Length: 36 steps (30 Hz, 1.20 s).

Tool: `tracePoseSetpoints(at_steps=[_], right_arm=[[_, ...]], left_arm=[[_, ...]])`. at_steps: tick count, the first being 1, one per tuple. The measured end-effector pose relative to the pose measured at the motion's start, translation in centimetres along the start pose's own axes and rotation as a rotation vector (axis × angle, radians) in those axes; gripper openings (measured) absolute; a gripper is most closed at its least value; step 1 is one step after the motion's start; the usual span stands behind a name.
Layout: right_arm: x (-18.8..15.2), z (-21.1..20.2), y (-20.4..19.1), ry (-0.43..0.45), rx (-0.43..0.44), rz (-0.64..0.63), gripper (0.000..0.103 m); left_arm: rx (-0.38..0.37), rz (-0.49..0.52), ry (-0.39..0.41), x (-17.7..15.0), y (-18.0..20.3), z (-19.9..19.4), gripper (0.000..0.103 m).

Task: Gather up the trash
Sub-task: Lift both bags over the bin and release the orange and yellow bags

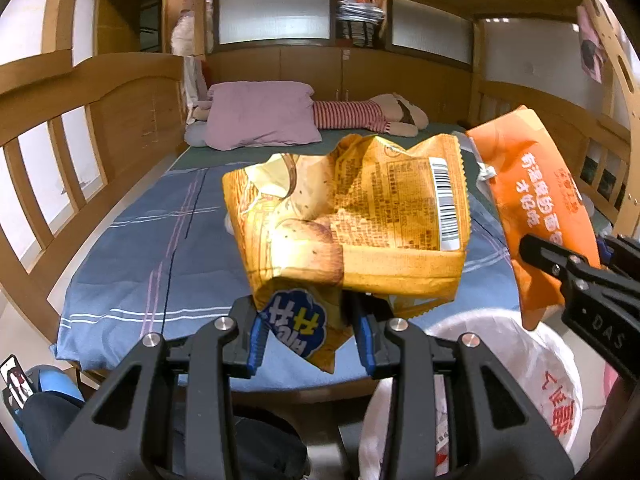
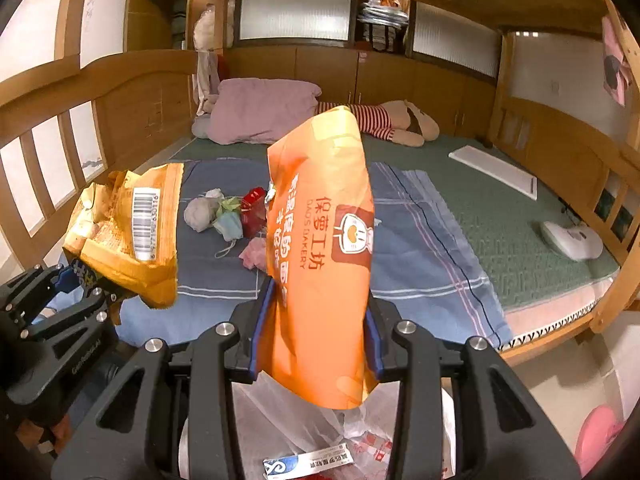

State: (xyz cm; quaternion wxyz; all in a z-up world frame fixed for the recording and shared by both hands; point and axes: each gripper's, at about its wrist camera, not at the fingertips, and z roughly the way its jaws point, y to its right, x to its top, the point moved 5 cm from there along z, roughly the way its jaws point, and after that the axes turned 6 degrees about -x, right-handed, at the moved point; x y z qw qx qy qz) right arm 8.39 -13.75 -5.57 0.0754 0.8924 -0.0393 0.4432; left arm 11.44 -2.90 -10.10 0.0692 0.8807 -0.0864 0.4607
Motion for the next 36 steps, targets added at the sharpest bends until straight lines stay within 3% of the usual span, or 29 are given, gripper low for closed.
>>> tracePoseSetpoints(at_steps=[36], right_arm=[[-2.8, 0.2, 3.0, -0.067, -0.028, 0.063, 0.040]], left_arm=[[-0.064, 0.094, -0.056, -1.7, 2.2, 1.4, 0.037]])
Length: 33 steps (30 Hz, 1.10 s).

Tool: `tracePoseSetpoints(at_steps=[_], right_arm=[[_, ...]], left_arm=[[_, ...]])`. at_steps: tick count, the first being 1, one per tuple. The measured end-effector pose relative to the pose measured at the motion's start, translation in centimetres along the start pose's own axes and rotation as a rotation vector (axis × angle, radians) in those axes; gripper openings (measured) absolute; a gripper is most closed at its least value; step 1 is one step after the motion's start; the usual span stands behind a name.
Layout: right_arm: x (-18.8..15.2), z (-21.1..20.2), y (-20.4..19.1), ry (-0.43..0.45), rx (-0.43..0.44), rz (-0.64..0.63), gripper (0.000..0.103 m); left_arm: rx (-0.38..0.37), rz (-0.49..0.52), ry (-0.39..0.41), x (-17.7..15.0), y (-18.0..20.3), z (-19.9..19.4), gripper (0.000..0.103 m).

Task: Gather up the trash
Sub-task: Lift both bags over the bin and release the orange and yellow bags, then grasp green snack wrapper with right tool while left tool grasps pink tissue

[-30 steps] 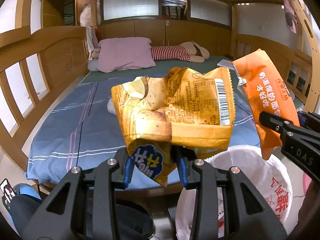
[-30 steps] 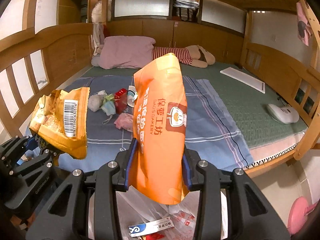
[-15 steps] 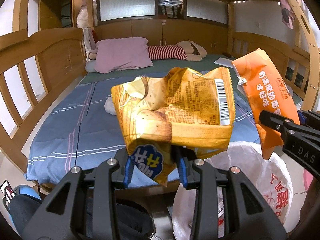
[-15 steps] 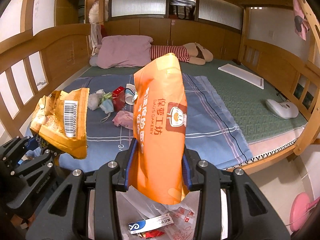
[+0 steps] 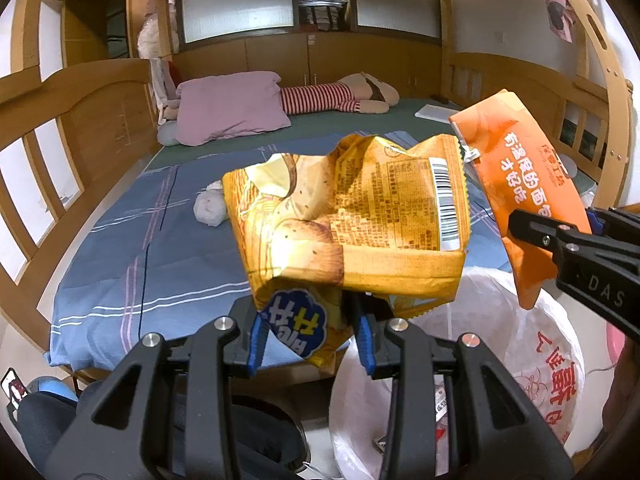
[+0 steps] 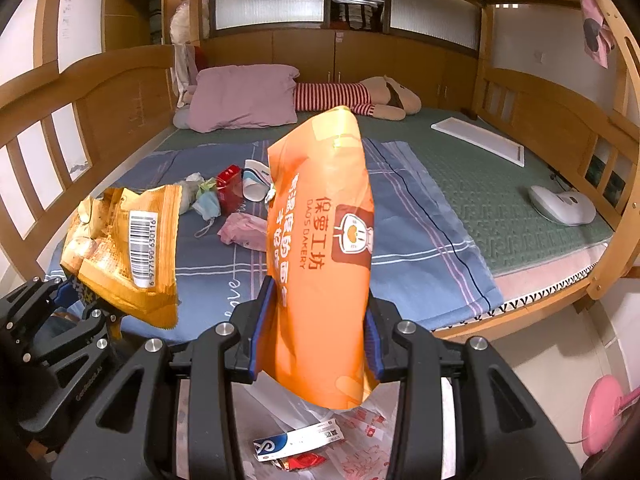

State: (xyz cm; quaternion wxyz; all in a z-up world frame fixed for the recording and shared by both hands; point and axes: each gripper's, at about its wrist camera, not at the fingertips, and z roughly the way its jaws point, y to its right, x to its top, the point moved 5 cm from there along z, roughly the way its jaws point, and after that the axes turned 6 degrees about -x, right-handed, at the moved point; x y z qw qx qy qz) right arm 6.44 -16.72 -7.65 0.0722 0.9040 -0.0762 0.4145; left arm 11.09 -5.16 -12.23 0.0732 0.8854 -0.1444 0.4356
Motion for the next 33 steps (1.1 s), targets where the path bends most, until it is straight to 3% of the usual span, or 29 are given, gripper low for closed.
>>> tracePoseSetpoints(at_steps=[5, 8, 12, 16, 20, 23, 27, 28, 30, 33], right_arm=[[-1.5, 0.4, 1.1, -0.050, -0.017, -0.010, 0.040], [-3.6, 1.4, 3.1, -0.128, -0.044, -0.002, 0.040], [-6.4, 2.7, 4.1, -0.251, -0.009, -0.012, 0.046], [-6.4, 2.0, 5.5, -0.220, -0.033, 0.044, 0.068], [-5.0, 0.9, 6.8, -0.159, -0.027, 0.118, 0.071], [-4.6, 0.5, 7.7, -0.126, -0.046, 0.155, 0.073], [-3.9, 1.1, 9.4, -0.119, -0.066, 0.225, 0.073], [-3.8, 1.3, 9.7, -0.122, -0.070, 0.242, 0.073], [-3.5, 1.6, 10.5, -0.128, -0.076, 0.271, 0.073], [-3.4, 2.1, 10.7, -0.138, -0.081, 0.291, 0.073]], left_arm=[[-0.049, 0.024, -0.031, -0.8, 0.5, 0.4, 0.037], [-0.073, 0.039, -0.052, -1.2, 1.1, 0.9, 0.037], [-0.089, 0.056, -0.063, -1.7, 1.9, 1.3, 0.037], [-0.102, 0.070, -0.069, -2.0, 2.5, 1.4, 0.037], [-0.144, 0.078, -0.087, -2.5, 3.0, 1.6, 0.037], [-0.264, 0.092, -0.136, -3.2, 3.9, 2.2, 0.037], [-0.395, 0.166, -0.223, -4.9, 6.5, 2.9, 0.052], [-0.400, 0.179, -0.228, -5.3, 7.1, 2.9, 0.068], [-0.392, 0.199, -0.212, -5.4, 7.4, 2.8, 0.085], [-0.378, 0.163, -0.171, -4.9, 6.5, 2.6, 0.090]])
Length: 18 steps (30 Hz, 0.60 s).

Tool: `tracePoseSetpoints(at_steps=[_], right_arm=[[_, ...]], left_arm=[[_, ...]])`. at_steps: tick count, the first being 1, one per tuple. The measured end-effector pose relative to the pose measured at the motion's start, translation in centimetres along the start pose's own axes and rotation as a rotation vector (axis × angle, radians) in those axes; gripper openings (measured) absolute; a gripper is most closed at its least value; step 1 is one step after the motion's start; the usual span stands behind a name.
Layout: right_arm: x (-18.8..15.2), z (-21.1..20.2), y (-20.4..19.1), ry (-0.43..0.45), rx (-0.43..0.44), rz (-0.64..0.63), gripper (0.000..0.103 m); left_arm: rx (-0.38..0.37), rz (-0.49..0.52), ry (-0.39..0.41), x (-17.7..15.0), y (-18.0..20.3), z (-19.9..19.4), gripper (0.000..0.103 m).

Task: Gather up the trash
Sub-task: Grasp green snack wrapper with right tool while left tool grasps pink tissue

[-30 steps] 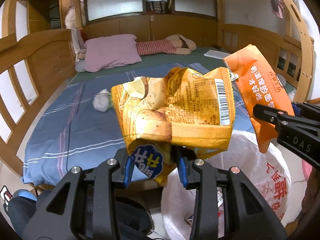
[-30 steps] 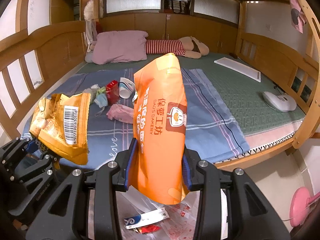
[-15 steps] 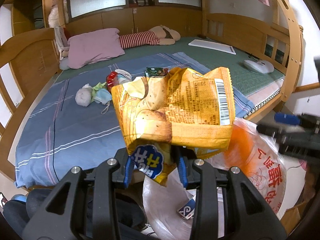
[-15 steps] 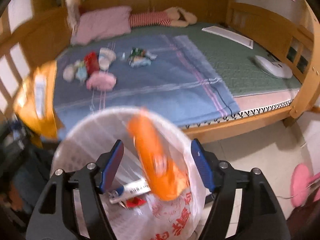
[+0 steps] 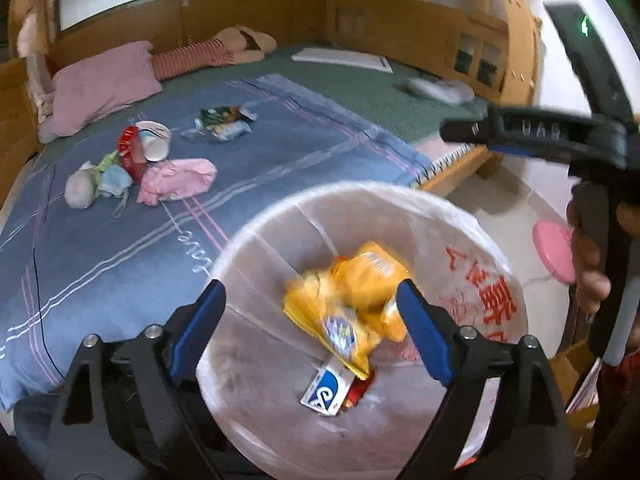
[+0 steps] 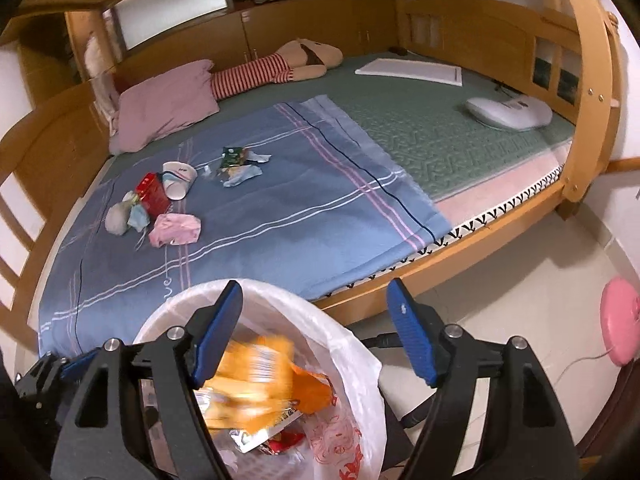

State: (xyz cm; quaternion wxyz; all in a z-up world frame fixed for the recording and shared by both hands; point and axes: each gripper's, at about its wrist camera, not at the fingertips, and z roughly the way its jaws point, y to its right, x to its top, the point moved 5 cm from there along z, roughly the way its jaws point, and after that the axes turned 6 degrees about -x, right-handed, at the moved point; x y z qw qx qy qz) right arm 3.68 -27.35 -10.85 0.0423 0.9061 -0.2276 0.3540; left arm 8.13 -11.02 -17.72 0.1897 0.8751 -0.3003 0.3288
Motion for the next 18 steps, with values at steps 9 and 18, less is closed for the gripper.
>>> tracePoseSetpoints(at_steps=[9, 18], right_arm=[[2.7, 3.4, -5.9, -0.047, 0.112, -0.123, 0.075], [10.1, 13.6, -17.0, -0.145, 0.222, -0.308, 0.075]], left_arm=[[0.213, -0.353, 0.053, -0.1, -11.2, -1.0, 0.091], [0.420, -0.475, 0.030, -0.5, -21.7, 0.5, 0.093]])
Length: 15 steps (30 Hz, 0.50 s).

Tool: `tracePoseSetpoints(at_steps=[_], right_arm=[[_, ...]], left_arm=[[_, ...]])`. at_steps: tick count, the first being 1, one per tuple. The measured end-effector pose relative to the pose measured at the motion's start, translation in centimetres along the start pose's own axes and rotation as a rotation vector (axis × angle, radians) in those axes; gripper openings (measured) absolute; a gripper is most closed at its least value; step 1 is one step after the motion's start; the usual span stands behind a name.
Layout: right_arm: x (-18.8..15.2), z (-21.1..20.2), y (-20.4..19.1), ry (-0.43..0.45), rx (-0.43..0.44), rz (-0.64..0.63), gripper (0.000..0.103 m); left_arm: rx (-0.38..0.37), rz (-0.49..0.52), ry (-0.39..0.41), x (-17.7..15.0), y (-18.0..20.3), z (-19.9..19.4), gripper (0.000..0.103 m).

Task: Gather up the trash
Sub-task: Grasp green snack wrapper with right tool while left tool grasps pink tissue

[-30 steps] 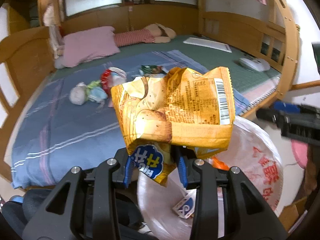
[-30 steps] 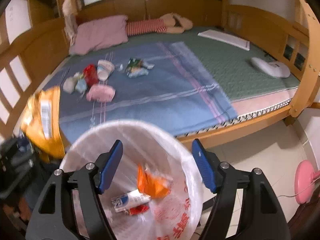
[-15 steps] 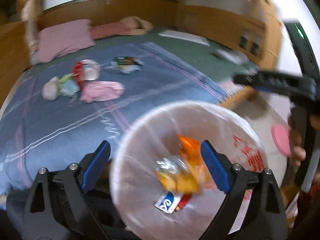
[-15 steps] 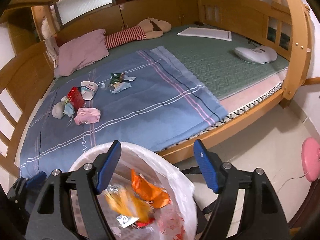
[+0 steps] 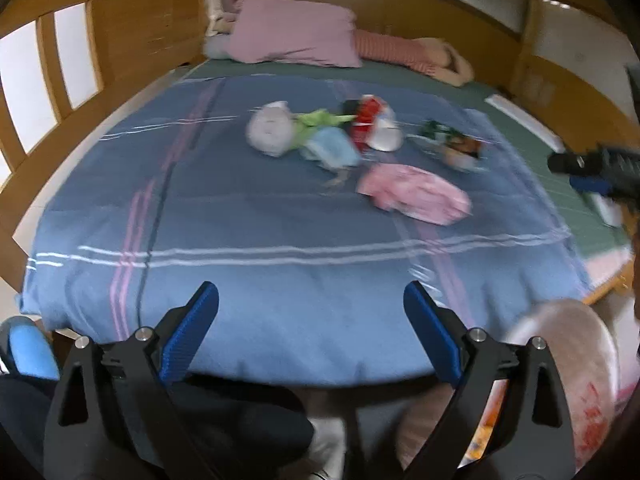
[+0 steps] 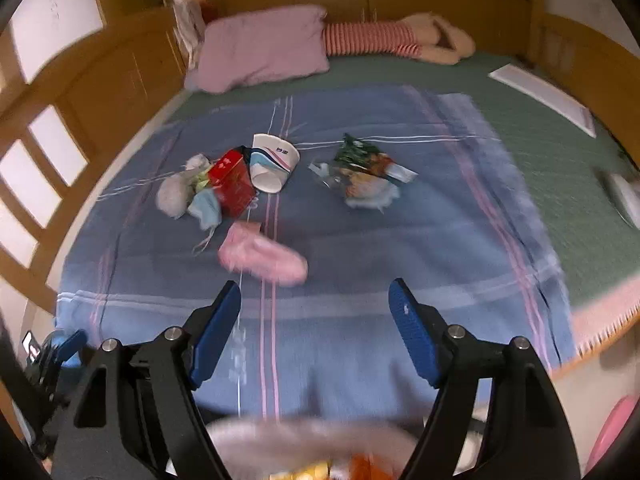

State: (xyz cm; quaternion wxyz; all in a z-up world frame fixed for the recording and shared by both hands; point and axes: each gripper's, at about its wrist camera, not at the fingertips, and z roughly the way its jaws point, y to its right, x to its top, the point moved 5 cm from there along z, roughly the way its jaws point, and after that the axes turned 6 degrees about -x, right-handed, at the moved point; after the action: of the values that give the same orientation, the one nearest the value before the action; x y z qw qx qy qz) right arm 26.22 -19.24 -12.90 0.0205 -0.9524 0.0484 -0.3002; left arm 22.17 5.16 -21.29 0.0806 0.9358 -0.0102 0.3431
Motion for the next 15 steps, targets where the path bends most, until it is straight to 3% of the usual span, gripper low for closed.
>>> tracePoseSetpoints(at_steps=[4, 7, 9, 13, 15], right_arm=[[5.6, 6.2, 0.2, 0.027, -0.066, 0.001, 0.075], [10.3, 11.6, 1.8, 0.060, -0.247, -0.025, 0.075], [11.8, 15.2, 3.2, 0.018, -0.282, -0.006, 0.075], [12.6, 20.9, 5.6, -0.091, -0.336, 0.023, 0.075], [11.9, 22.7, 5.5, -0.147, -0.271, 0.033, 0.075]], left_arm=[[-0.014, -0.019, -0.012, 0.9, -1.3, 2.8, 0.095], [-0.075, -0.102, -0.115, -0.1, -2.0, 4.9, 0.095], [-0.128, -0.133, -0.124, -0.4, -2.0, 5.0, 0.095], [-0.143, -0.145, -0.111, -0.5, -2.1, 4.9, 0.096], [-0.147, -0.167, -0.123, -0.6, -2.2, 5.2, 0.096]])
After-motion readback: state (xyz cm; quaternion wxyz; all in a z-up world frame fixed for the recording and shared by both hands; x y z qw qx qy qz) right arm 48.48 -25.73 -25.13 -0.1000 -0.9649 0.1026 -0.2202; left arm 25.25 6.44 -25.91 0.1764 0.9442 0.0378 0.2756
